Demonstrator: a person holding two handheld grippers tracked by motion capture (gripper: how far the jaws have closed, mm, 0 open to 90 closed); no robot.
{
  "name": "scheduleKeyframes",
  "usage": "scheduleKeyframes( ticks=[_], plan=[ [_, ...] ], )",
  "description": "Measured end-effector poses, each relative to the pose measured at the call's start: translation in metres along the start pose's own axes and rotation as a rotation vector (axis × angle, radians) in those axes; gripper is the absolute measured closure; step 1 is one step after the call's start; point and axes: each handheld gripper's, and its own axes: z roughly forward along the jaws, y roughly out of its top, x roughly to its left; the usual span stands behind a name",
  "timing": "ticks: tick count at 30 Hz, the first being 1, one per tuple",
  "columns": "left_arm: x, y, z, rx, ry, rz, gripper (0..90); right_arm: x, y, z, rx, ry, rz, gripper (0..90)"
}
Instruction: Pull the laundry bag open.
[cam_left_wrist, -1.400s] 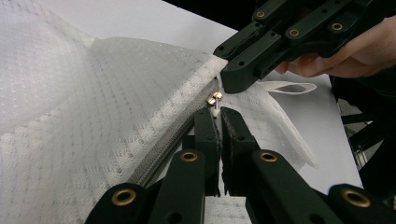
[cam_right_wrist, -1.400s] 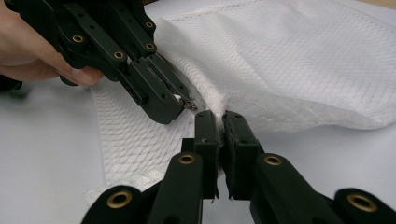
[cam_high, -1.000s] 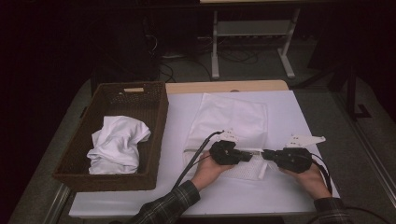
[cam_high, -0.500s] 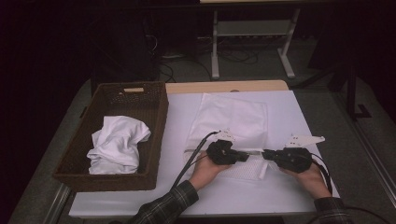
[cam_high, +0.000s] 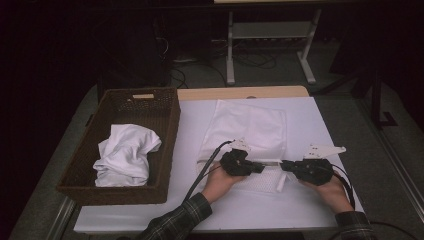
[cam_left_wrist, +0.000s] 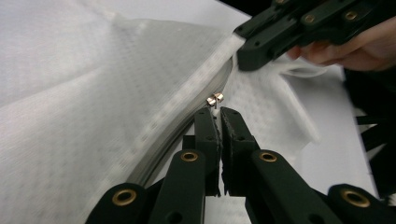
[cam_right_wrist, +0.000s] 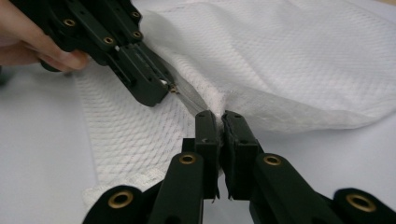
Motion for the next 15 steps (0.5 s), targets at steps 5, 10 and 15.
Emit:
scheduleKeyframes(
  ticks=[5,10,15],
  plan=[
    [0.006,-0.002,-0.005,-0.016,-0.005,-0.023,86.6,-0.005,-0.002,-0.003,-0.006,-0.005,0.018,85.1],
    [0.004,-0.004,-0.008,-0.006,0.003,-0.007,86.6,-0.004,-0.002,-0.001,0.003,-0.008,0.011,85.0],
    [0.004,-0.005,-0.013,-0.008,0.01,-0.009,86.5,-0.006,-0.003,-0.002,-0.003,-0.007,0.019,84.9]
  ],
)
